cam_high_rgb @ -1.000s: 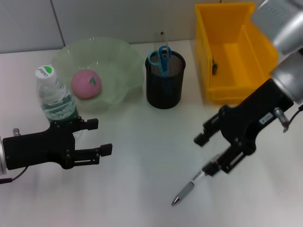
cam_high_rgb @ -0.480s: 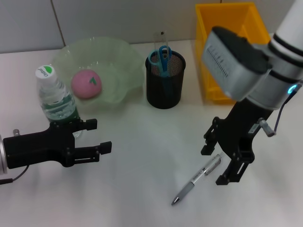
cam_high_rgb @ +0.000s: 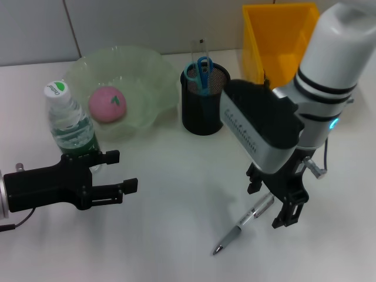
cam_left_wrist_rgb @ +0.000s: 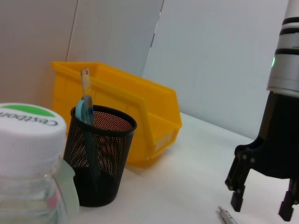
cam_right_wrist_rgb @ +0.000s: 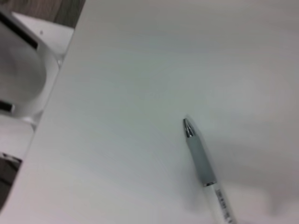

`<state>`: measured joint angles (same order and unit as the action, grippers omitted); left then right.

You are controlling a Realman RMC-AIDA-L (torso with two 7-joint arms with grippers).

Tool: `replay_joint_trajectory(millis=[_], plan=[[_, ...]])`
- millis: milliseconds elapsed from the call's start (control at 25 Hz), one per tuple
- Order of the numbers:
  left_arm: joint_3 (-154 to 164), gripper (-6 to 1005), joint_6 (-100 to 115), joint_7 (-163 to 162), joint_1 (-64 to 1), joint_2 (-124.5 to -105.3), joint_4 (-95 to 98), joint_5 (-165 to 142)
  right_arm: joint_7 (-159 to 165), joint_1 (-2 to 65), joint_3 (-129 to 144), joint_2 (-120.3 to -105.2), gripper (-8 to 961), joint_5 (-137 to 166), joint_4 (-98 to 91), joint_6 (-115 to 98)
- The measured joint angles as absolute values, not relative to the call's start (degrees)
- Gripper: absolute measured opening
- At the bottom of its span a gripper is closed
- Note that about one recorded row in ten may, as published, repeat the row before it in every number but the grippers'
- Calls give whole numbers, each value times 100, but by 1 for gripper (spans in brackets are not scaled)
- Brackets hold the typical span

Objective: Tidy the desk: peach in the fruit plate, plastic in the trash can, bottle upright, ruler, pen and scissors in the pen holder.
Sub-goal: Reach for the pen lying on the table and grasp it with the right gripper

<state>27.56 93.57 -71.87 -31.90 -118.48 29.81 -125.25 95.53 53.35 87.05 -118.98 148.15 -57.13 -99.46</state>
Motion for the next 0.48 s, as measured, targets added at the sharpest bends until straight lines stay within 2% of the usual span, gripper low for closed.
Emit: replay_joint_trajectory(millis=[480], plan=[[2760, 741, 9372, -7355, -3190, -11839, 3023, -12524, 9453, 5450, 9701, -11968, 748, 14712, -5692, -9490]])
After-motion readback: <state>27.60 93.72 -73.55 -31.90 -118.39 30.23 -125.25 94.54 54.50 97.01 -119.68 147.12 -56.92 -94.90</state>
